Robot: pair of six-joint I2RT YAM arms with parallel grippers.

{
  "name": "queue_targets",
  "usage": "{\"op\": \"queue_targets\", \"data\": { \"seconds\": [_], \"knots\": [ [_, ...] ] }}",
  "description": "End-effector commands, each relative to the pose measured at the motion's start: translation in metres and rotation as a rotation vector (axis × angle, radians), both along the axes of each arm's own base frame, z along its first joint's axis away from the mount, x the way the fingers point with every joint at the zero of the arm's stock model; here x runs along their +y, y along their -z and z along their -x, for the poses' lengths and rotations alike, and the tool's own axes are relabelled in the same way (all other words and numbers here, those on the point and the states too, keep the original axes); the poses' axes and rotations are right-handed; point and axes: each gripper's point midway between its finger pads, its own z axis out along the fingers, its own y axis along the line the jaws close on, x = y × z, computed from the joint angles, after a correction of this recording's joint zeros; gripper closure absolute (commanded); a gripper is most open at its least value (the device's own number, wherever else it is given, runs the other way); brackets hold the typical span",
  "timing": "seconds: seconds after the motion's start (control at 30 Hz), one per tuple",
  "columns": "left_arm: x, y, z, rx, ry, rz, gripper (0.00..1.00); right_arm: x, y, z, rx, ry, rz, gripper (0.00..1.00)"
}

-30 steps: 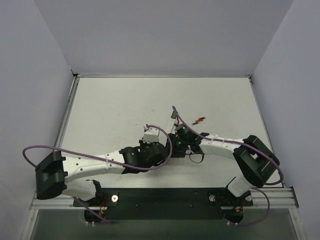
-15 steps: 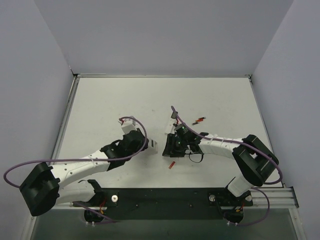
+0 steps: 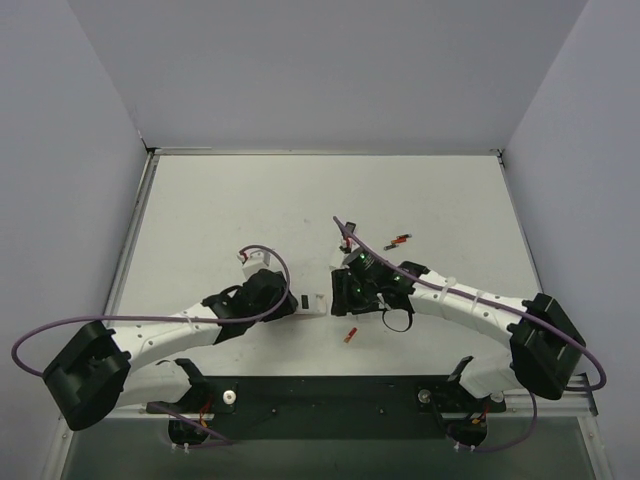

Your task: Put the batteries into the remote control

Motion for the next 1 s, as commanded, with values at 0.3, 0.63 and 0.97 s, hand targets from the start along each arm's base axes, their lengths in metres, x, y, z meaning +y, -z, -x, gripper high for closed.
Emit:
{"op": "queue_targets", "data": {
  "seconds": [0.3, 0.63, 0.97],
  "knots": [
    [0.051, 0.048, 0.045, 0.193, 0.040, -0.246, 0.17, -0.053, 0.025, 0.052, 0.170, 0.016, 0.230, 0.50],
    [0.043, 0.011, 0.032, 0.055, 0.050, -0.182, 0.16, -0.048, 0.047, 0.054, 0.254, 0.035, 0.289, 0.50],
    [0.029, -0.020, 0.013, -0.147, 0.185, -0.166, 0.16, -0.028, 0.046, 0.040, 0.249, 0.049, 0.264, 0.52]
  ]
}}
